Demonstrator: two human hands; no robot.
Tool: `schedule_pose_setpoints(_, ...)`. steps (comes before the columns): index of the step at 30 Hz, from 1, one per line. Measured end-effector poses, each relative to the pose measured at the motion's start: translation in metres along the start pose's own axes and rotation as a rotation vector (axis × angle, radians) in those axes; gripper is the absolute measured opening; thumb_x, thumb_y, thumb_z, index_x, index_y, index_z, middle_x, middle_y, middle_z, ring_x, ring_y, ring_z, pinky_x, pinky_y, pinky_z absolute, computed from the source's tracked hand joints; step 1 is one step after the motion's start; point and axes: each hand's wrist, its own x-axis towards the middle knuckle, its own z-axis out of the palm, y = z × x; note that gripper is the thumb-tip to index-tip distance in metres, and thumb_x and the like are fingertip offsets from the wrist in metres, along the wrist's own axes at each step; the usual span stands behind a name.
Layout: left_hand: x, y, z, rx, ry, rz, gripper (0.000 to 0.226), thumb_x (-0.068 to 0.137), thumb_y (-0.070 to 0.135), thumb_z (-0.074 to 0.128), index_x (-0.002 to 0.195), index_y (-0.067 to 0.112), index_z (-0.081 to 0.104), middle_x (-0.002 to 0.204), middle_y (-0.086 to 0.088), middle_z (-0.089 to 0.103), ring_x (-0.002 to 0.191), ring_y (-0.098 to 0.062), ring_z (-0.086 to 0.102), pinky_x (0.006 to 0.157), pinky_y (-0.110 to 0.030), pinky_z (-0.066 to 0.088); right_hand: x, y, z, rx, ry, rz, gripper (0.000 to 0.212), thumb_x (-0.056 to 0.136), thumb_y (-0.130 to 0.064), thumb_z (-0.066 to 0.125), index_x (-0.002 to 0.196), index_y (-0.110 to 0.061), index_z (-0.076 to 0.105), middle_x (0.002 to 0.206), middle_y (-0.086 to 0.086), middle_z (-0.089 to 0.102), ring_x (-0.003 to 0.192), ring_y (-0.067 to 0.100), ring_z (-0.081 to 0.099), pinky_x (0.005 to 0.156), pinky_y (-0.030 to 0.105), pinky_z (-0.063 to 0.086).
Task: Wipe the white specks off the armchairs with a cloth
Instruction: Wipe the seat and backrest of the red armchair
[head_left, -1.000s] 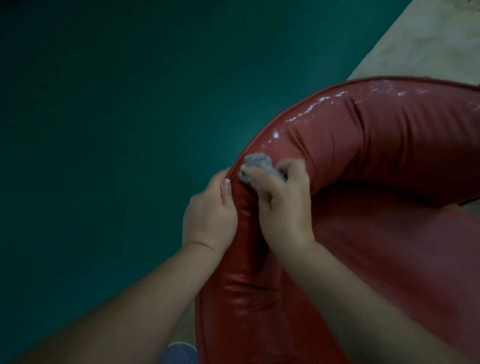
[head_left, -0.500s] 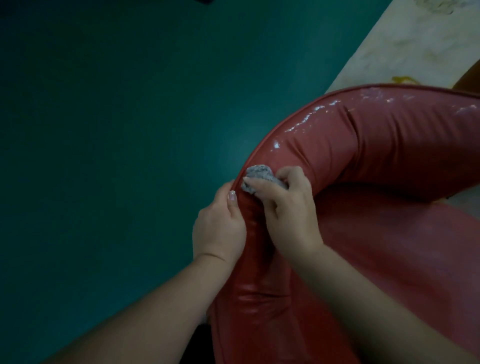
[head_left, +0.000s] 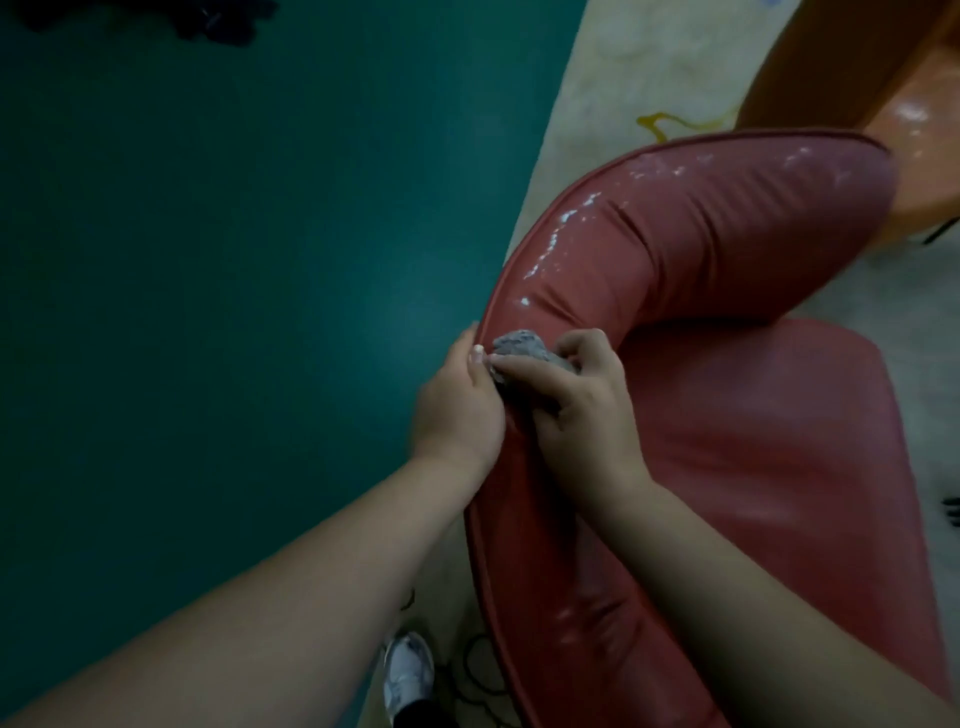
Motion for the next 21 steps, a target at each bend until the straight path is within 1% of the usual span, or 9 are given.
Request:
schedule_pose_setpoints(3, 0.005, -0.003, 0.005, -0.048, 0.037, 0.074, 0.040, 0.103, 0.026, 0.033, 0.139, 0.020, 0.050, 0.132, -0.010, 0.059, 0.119, -0.030, 0.055, 0.093, -0.029, 0.039, 0.044, 0.004, 0.001, -0.078, 0.007, 0.004, 0.029, 0.083, -0.013, 0.067, 0.106, -0.029, 0.073, 0.102, 0.016, 0.051, 0.092, 0.037, 0.051, 0.080, 0.045, 0.047)
schedule_pose_setpoints(5, 0.005, -0.005, 0.007, -0.088, 0.032, 0.107, 0.050, 0.097, 0.036, 0.029, 0.138, 0.018, 0.051, 0.133, -0.008, 0.059, 0.120, -0.027, 0.054, 0.093, -0.026, 0.038, 0.072, 0.013, 0.002, -0.107, 0.029, 0.064, 0.027, 0.086, -0.016, 0.065, 0.108, -0.030, 0.072, 0.103, 0.015, 0.050, 0.095, 0.036, 0.049, 0.081, 0.046, 0.046)
schedule_pose_setpoints(7, 0.009, -0.003, 0.008, -0.083, 0.008, 0.127, 0.059, 0.090, 0.041, 0.024, 0.140, 0.019, 0.049, 0.135, -0.006, 0.058, 0.122, -0.025, 0.053, 0.095, -0.025, 0.039, 0.078, 0.018, 0.004, -0.098, 0.064, 0.098, 0.027, 0.087, -0.016, 0.065, 0.108, -0.030, 0.072, 0.104, 0.014, 0.049, 0.095, 0.034, 0.049, 0.082, 0.044, 0.046)
schedule_pose_setpoints(9, 0.017, 0.000, 0.009, -0.049, -0.010, 0.142, 0.055, 0.093, 0.040, 0.025, 0.141, 0.023, 0.047, 0.136, -0.004, 0.057, 0.123, -0.024, 0.052, 0.095, -0.023, 0.038, 0.063, 0.020, 0.007, -0.066, 0.119, 0.090, 0.026, 0.085, -0.016, 0.066, 0.106, -0.029, 0.074, 0.102, 0.013, 0.049, 0.092, 0.033, 0.050, 0.082, 0.041, 0.046)
schedule_pose_setpoints(12, 0.038, 0.007, 0.010, -0.052, -0.054, 0.126, 0.041, 0.103, 0.027, 0.033, 0.141, 0.023, 0.047, 0.139, -0.002, 0.054, 0.127, -0.020, 0.050, 0.099, -0.019, 0.033, 0.041, 0.020, 0.008, -0.010, 0.133, 0.119, 0.028, 0.083, -0.013, 0.067, 0.106, -0.028, 0.074, 0.100, 0.011, 0.048, 0.089, 0.031, 0.050, 0.081, 0.041, 0.048)
schedule_pose_setpoints(14, 0.051, 0.014, 0.010, -0.058, -0.072, 0.124, 0.040, 0.103, 0.023, 0.035, 0.141, 0.022, 0.048, 0.139, -0.003, 0.054, 0.128, -0.020, 0.049, 0.103, -0.022, 0.034, 0.053, 0.023, 0.004, -0.026, 0.099, 0.104, 0.030, 0.083, -0.012, 0.066, 0.106, -0.029, 0.073, 0.100, 0.013, 0.049, 0.090, 0.032, 0.050, 0.081, 0.042, 0.047)
schedule_pose_setpoints(17, 0.060, 0.018, 0.013, -0.033, -0.073, 0.148, 0.041, 0.103, 0.026, 0.033, 0.140, 0.022, 0.049, 0.137, -0.004, 0.056, 0.126, -0.023, 0.051, 0.104, -0.029, 0.038, 0.098, 0.034, -0.002, -0.109, 0.045, 0.112, 0.030, 0.085, -0.017, 0.060, 0.110, -0.031, 0.072, 0.106, 0.016, 0.049, 0.098, 0.037, 0.048, 0.084, 0.047, 0.046)
schedule_pose_setpoints(19, 0.063, 0.017, 0.015, -0.040, -0.070, 0.160, 0.041, 0.102, 0.025, 0.034, 0.140, 0.022, 0.050, 0.137, -0.003, 0.056, 0.126, -0.021, 0.051, 0.104, -0.028, 0.037, 0.114, 0.039, -0.002, -0.126, 0.026, 0.137, 0.030, 0.087, -0.018, 0.060, 0.111, -0.032, 0.071, 0.107, 0.015, 0.048, 0.100, 0.036, 0.047, 0.085, 0.047, 0.045)
schedule_pose_setpoints(21, 0.070, 0.019, 0.015, -0.054, -0.091, 0.164, 0.038, 0.103, 0.021, 0.036, 0.139, 0.022, 0.051, 0.138, -0.002, 0.056, 0.127, -0.019, 0.050, 0.103, -0.023, 0.035, 0.103, 0.038, -0.001, -0.103, 0.042, 0.124, 0.028, 0.087, -0.019, 0.061, 0.109, -0.032, 0.072, 0.105, 0.014, 0.047, 0.097, 0.036, 0.048, 0.082, 0.047, 0.046)
